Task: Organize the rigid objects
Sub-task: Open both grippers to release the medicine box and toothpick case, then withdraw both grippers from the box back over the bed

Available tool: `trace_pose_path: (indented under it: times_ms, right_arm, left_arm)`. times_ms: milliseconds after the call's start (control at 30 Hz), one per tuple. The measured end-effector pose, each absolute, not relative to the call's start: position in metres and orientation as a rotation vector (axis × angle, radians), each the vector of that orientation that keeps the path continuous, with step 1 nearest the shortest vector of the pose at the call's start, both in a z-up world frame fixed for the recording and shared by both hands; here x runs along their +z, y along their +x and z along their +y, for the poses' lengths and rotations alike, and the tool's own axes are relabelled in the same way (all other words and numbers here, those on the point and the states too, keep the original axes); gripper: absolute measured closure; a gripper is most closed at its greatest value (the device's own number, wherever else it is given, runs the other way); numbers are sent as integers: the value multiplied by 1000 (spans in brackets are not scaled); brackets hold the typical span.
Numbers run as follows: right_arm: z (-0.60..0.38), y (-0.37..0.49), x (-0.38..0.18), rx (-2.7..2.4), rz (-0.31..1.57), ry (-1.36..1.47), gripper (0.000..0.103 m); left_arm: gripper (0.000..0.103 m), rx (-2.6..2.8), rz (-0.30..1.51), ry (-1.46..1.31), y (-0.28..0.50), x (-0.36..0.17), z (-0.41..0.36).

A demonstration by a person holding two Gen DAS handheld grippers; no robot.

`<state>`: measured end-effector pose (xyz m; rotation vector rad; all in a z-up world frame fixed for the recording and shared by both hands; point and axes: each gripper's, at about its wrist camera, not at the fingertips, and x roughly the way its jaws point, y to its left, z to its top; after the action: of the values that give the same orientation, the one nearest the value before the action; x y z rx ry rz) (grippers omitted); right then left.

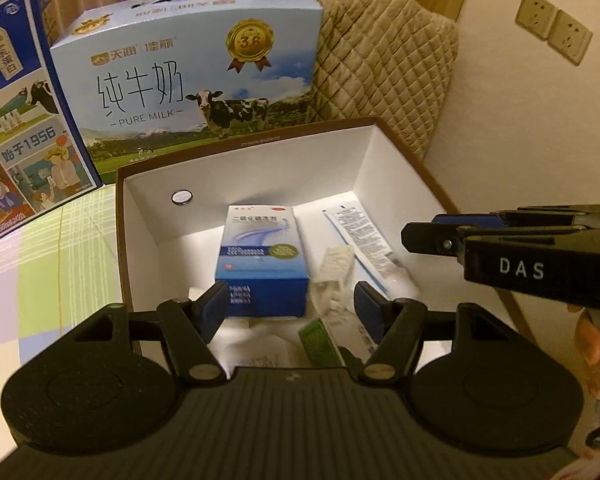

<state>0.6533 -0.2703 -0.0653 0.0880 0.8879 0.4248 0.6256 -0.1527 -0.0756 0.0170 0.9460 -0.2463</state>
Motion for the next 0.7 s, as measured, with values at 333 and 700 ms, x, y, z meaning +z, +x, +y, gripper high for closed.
trace_pose_path:
  times_ms: [333, 700]
  right_arm:
    - [-290, 597, -36, 427, 843, 170, 77]
    - [-279, 518, -29, 477, 860, 180, 52]
  left_arm:
    - [38, -225, 890, -54, 560, -40, -130]
    - [39, -100, 901, -122, 474, -27, -77]
